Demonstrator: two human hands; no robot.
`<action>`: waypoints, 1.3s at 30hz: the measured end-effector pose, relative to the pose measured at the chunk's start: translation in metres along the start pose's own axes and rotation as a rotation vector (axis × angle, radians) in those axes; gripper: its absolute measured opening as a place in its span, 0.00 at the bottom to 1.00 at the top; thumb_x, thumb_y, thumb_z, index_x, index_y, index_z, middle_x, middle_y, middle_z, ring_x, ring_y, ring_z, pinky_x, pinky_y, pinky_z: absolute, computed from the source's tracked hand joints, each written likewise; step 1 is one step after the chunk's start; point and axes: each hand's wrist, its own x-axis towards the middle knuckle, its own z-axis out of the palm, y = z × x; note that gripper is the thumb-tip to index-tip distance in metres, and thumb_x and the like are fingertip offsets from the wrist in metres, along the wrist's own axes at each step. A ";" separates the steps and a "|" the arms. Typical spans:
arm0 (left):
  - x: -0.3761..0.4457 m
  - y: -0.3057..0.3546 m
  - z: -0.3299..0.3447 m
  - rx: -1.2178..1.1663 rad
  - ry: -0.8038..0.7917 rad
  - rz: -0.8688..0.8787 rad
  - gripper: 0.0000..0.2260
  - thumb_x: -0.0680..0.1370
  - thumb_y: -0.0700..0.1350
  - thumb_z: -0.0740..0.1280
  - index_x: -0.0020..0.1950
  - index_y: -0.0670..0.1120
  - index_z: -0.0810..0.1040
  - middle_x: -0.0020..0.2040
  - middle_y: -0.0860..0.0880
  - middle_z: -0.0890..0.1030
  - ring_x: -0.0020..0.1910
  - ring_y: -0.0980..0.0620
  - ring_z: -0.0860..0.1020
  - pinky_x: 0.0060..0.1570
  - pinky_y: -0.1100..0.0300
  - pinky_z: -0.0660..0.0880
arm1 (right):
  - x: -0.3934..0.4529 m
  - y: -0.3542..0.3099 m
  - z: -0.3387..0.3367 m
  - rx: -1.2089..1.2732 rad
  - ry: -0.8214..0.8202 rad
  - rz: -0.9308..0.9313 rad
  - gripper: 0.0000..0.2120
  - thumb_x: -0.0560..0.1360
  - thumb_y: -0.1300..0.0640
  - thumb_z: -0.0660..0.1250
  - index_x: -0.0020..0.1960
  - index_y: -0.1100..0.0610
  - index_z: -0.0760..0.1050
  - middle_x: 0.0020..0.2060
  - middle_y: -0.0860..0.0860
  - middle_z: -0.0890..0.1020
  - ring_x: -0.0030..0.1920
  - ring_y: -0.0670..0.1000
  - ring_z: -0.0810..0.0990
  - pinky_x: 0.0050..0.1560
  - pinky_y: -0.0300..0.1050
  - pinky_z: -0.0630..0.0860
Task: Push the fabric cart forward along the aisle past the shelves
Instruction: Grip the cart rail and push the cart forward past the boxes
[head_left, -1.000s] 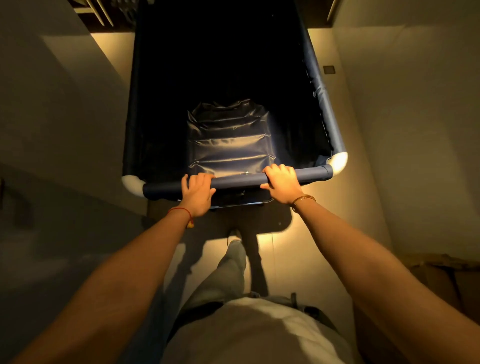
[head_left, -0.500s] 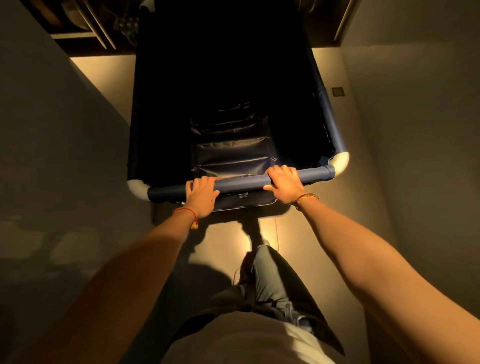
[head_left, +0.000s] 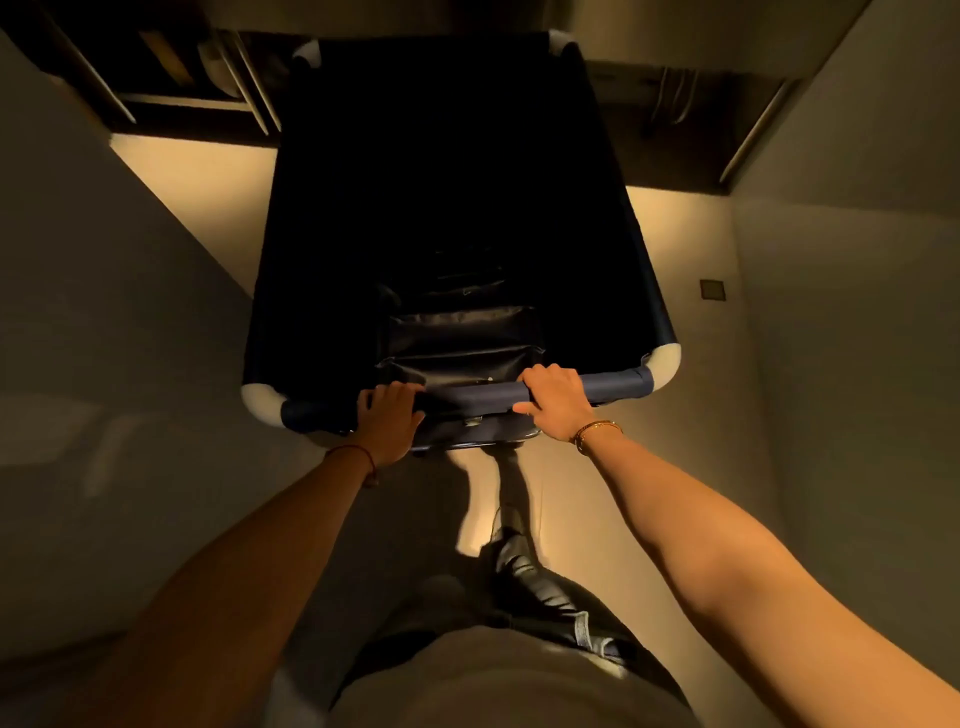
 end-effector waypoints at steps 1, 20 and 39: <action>0.012 0.001 -0.002 -0.021 -0.014 -0.015 0.18 0.79 0.49 0.59 0.69 0.47 0.65 0.66 0.43 0.71 0.65 0.41 0.68 0.68 0.43 0.58 | 0.013 0.007 -0.005 -0.004 -0.010 -0.019 0.17 0.76 0.47 0.64 0.58 0.57 0.71 0.53 0.58 0.78 0.53 0.59 0.75 0.54 0.54 0.69; 0.174 0.016 -0.034 -0.136 0.090 -0.206 0.18 0.81 0.50 0.55 0.69 0.47 0.64 0.65 0.46 0.71 0.64 0.44 0.68 0.68 0.44 0.57 | 0.242 0.093 -0.069 -0.095 -0.115 -0.292 0.20 0.76 0.47 0.64 0.63 0.58 0.69 0.60 0.58 0.76 0.60 0.60 0.72 0.62 0.54 0.64; 0.295 0.016 -0.094 -0.233 0.236 -0.441 0.17 0.81 0.49 0.55 0.68 0.46 0.66 0.62 0.44 0.72 0.61 0.43 0.69 0.65 0.44 0.58 | 0.442 0.103 -0.132 -0.110 -0.170 -0.545 0.19 0.76 0.50 0.65 0.63 0.57 0.69 0.61 0.57 0.75 0.62 0.59 0.70 0.66 0.55 0.63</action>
